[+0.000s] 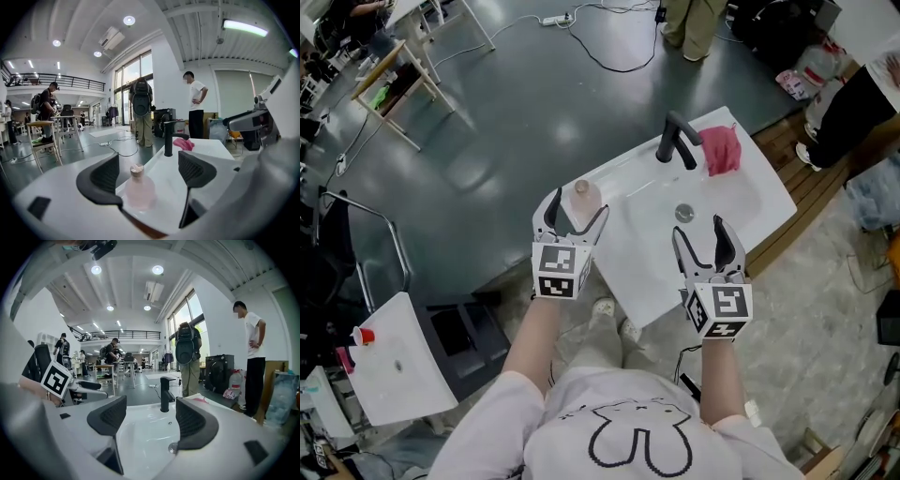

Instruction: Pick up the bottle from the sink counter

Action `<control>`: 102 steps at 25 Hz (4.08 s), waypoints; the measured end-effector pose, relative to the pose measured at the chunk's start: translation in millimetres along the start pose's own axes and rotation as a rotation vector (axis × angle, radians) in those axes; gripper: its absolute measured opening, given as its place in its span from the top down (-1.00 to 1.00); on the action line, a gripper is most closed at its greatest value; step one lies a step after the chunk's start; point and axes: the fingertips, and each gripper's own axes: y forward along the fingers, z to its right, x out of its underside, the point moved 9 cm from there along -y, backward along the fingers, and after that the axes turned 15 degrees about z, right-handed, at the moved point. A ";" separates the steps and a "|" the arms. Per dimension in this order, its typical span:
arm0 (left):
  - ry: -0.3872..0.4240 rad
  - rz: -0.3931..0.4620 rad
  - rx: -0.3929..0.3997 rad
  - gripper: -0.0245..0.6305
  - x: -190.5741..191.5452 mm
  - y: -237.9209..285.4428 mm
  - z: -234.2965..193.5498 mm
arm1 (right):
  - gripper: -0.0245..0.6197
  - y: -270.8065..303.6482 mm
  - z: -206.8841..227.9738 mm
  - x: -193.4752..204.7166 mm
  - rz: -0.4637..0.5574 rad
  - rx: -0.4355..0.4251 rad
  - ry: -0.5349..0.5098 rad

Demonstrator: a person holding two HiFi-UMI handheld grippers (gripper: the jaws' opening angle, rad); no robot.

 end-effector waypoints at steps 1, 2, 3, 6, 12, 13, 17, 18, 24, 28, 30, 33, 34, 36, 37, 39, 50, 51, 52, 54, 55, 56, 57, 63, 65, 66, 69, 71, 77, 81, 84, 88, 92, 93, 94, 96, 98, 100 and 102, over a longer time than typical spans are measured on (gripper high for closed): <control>0.000 -0.004 -0.002 -0.29 3.0 3.7 -2.9 | -0.07 1.6 -0.7 1.5 -0.005 0.005 0.002; -0.002 -0.007 -0.007 -0.29 6.1 7.3 -6.5 | -0.07 3.5 -1.6 2.9 -0.011 0.010 0.005; -0.008 -0.011 -0.013 -0.29 9.3 10.9 -10.4 | -0.07 5.6 -2.7 4.3 -0.017 0.013 0.007; -0.032 -0.025 -0.013 -0.29 20.0 21.7 -20.5 | -0.07 12.8 -5.2 9.0 -0.034 0.023 0.016; -0.032 -0.044 0.022 -0.25 40.6 44.8 -28.3 | -0.07 29.8 -7.5 14.3 -0.051 0.026 0.034; -0.027 -0.042 0.026 -0.21 44.1 47.5 -28.5 | -0.07 32.0 -8.2 15.4 -0.055 0.023 0.035; -0.024 -0.045 0.035 -0.10 58.8 58.0 -28.4 | -0.07 36.9 -10.9 20.0 -0.077 0.010 0.031; -0.027 -0.045 0.034 -0.07 61.3 60.6 -29.2 | -0.07 37.3 -11.5 20.8 -0.081 0.009 0.027; -0.023 -0.028 0.019 0.20 65.4 72.8 -32.3 | -0.07 37.4 -8.6 21.4 -0.093 0.029 0.013; 0.017 -0.033 0.017 0.44 68.1 74.2 -30.3 | -0.07 37.5 -6.2 17.9 -0.090 0.043 0.007; 0.045 -0.042 0.024 0.45 69.0 74.0 -29.0 | -0.07 38.2 -7.5 16.9 -0.087 0.043 0.004; 0.105 -0.065 0.031 0.52 72.0 74.1 -26.0 | -0.07 39.7 -10.2 18.4 -0.087 0.043 0.003; 0.112 -0.070 0.032 0.54 72.4 74.4 -25.5 | -0.07 39.9 -11.3 19.0 -0.089 0.042 0.004; 0.099 -0.082 0.039 0.56 71.8 74.1 -26.5 | -0.07 39.8 -13.8 19.2 -0.092 0.039 0.004; 0.090 -0.088 0.044 0.57 71.4 73.6 -27.2 | -0.07 39.5 -15.0 18.3 -0.092 0.038 0.004; 0.076 -0.100 0.054 0.58 70.8 72.6 -27.6 | -0.07 38.5 -15.9 15.5 -0.087 0.037 0.002; 0.070 -0.062 0.070 0.59 41.6 59.5 -20.8 | -0.07 29.3 -14.5 -5.9 -0.048 0.031 -0.029; 0.072 -0.055 0.069 0.59 36.4 57.9 -20.8 | -0.07 28.3 -15.2 -8.8 -0.043 0.029 -0.030; 0.074 -0.048 0.066 0.59 31.4 55.9 -20.8 | -0.07 27.1 -16.0 -11.8 -0.037 0.028 -0.032; 0.078 -0.036 0.060 0.59 21.4 51.6 -20.9 | -0.07 24.7 -17.3 -18.5 -0.024 0.024 -0.035; 0.080 -0.029 0.057 0.59 16.5 49.9 -20.9 | -0.07 23.9 -17.5 -21.9 -0.017 0.023 -0.037; 0.081 -0.023 0.054 0.59 11.7 48.6 -21.0 | -0.07 23.4 -17.2 -25.2 -0.010 0.022 -0.040; 0.083 -0.015 0.051 0.59 6.8 47.7 -21.0 | -0.07 23.3 -16.5 -28.5 -0.003 0.022 -0.043; 0.095 0.027 0.038 0.59 -22.7 39.3 -20.6 | -0.07 20.9 -13.4 -46.4 0.036 0.023 -0.053; 0.101 0.045 0.034 0.59 -32.1 36.3 -19.9 | -0.07 19.3 -12.1 -50.9 0.052 0.026 -0.057; 0.104 0.054 0.034 0.59 -36.9 34.9 -19.6 | -0.07 18.5 -11.3 -53.1 0.060 0.029 -0.057; 0.117 0.071 0.039 0.59 -51.4 30.5 -18.6 | -0.07 14.6 -9.4 -60.4 0.081 0.036 -0.058; 0.128 0.085 0.041 0.59 -60.4 27.5 -18.3 | -0.07 11.9 -8.4 -64.8 0.091 0.041 -0.063; 0.134 0.130 0.031 0.59 -81.8 21.2 -18.4 | -0.07 9.1 -5.2 -78.2 0.125 0.050 -0.085; 0.137 0.159 0.017 0.59 -93.8 13.8 -16.4 | -0.07 6.5 -4.5 -87.6 0.146 0.050 -0.101; 0.147 0.187 0.011 0.59 -105.9 8.0 -14.6 | -0.07 4.2 -4.1 -95.4 0.165 0.049 -0.111; 0.168 0.226 0.005 0.59 -121.8 2.4 -13.1 | -0.07 4.2 -3.5 -104.5 0.188 0.050 -0.124; 0.190 0.271 0.003 0.59 -137.7 -2.8 -9.5 | -0.07 3.0 -1.2 -112.9 0.215 0.055 -0.132; 0.194 0.282 0.001 0.59 -141.2 -4.8 -8.6 | -0.07 2.2 -1.0 -114.7 0.222 0.056 -0.133; 0.196 0.294 -0.001 0.59 -144.8 -7.1 -8.0 | -0.07 1.5 -1.0 -116.5 0.228 0.057 -0.134; 0.198 0.321 -0.008 0.59 -152.1 -11.9 -7.5 | -0.07 0.5 -1.6 -120.2 0.241 0.056 -0.137; 0.201 0.349 -0.014 0.59 -159.7 -16.9 -6.4 | -0.07 -0.7 -2.4 -124.1 0.250 0.056 -0.152; 0.206 0.376 -0.018 0.59 -167.4 -22.1 -4.4 | -0.07 -2.6 -3.3 -128.3 0.258 0.056 -0.165; 0.216 0.401 -0.022 0.59 -175.1 -26.9 -2.4 | -0.07 -3.6 -4.3 -132.4 0.269 0.055 -0.162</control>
